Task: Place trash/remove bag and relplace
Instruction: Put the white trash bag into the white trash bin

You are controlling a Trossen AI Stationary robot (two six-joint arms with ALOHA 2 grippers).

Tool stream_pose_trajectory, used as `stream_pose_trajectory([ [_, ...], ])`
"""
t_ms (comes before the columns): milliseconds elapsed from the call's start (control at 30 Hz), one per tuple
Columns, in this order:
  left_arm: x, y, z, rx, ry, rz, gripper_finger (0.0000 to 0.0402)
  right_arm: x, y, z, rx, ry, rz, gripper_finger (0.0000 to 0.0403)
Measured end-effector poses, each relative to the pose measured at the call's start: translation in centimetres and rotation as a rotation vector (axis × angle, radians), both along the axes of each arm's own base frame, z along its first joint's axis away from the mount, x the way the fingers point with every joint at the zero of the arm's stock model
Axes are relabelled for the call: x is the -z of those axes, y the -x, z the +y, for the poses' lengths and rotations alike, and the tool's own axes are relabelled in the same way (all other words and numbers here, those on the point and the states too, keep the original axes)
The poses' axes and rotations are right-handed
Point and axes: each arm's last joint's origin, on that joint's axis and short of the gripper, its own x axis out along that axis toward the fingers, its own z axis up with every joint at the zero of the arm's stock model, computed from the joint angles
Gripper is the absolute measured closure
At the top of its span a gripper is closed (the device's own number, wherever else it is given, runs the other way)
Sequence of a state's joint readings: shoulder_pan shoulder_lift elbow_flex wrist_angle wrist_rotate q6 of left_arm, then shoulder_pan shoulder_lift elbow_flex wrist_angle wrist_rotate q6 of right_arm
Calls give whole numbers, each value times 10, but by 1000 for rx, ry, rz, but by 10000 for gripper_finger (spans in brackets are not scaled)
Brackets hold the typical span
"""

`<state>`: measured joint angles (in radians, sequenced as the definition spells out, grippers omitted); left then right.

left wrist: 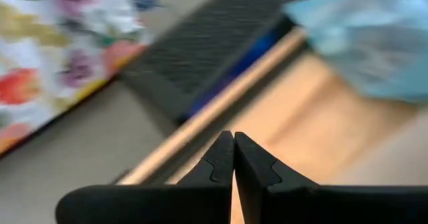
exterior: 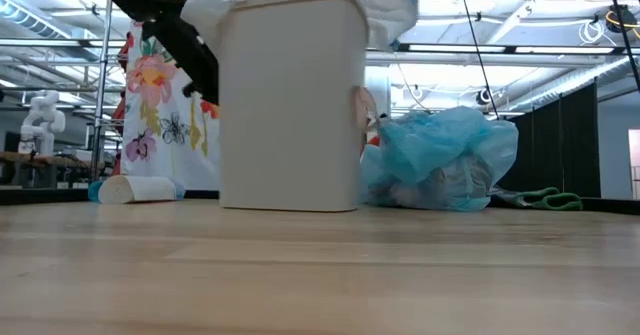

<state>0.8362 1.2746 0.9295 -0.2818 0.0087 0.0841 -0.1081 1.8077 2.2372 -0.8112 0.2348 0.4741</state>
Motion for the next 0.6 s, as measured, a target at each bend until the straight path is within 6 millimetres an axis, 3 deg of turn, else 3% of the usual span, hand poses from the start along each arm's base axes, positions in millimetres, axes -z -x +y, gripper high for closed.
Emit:
stream_pose_trajectory([
  [367,-1,-43,-55,379,155,-107,394,-1,25,5,28,-83,100,403],
  [600,-12,-45,-98,547,244,-118,394,6,37,6,103,-231,167,403],
])
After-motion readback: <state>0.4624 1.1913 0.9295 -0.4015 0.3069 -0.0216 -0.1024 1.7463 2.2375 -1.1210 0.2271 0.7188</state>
